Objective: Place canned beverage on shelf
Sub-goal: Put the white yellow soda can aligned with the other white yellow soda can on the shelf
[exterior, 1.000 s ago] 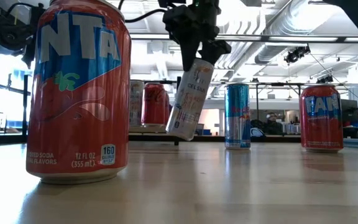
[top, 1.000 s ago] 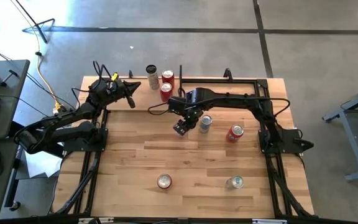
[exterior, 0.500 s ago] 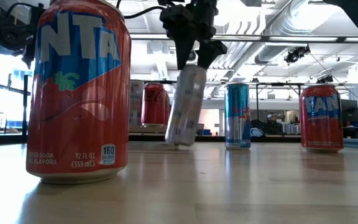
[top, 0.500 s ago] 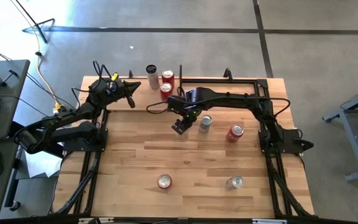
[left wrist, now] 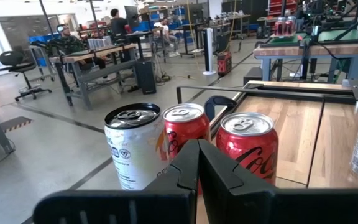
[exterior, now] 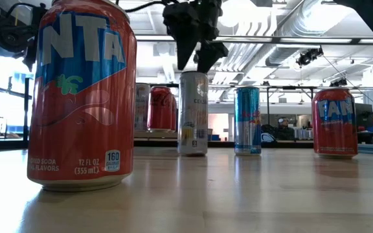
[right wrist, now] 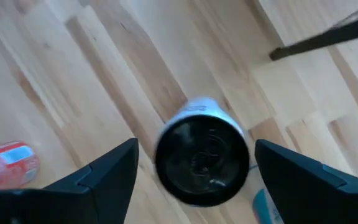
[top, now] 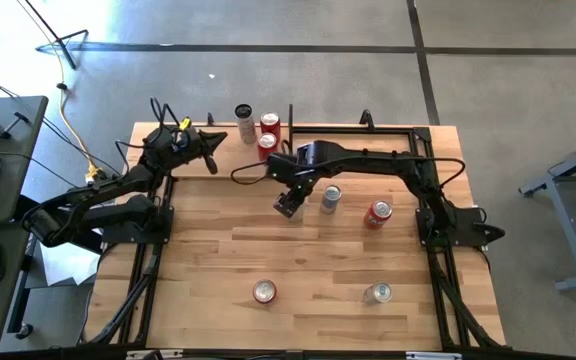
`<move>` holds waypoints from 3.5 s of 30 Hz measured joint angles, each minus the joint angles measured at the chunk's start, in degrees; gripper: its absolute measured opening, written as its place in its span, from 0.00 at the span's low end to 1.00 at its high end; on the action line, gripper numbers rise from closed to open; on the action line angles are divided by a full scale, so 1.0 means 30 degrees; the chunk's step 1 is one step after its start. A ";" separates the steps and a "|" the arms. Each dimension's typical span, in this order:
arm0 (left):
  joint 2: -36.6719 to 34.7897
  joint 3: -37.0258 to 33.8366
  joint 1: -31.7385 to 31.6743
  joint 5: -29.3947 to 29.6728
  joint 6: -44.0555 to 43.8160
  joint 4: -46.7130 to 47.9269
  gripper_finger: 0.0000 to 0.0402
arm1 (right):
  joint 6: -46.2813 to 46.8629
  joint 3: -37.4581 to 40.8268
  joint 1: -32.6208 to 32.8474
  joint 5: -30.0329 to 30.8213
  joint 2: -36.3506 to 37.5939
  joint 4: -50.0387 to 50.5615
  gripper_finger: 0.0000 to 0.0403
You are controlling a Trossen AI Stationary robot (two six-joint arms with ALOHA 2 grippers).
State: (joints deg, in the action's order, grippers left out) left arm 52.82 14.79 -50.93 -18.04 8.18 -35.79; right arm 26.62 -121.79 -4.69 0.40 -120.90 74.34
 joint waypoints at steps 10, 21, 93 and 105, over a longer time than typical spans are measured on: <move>0.0000 0.0003 0.0034 -0.2033 0.0003 0.0423 0.00 | -0.2989 -0.4332 0.0752 0.3455 0.0003 0.3787 0.61; -0.0007 0.0133 0.1334 -0.2662 0.0666 0.0265 0.00 | -0.5030 0.1598 0.2045 0.3869 0.2351 0.2353 0.06; 0.3854 0.2943 0.9637 -0.0011 -0.3378 0.5626 0.70 | -1.1041 1.6282 -0.1945 -0.2594 0.4787 -2.1134 0.00; 0.7002 0.2943 0.9644 -0.1297 -0.2999 0.1548 0.70 | -1.1536 1.6304 -0.1953 -0.2532 0.4787 -2.1427 0.00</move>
State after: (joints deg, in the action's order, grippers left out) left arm 73.82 23.62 -22.00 -21.93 -0.82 -31.15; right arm -7.99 -72.88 -10.55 -7.19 -106.54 10.06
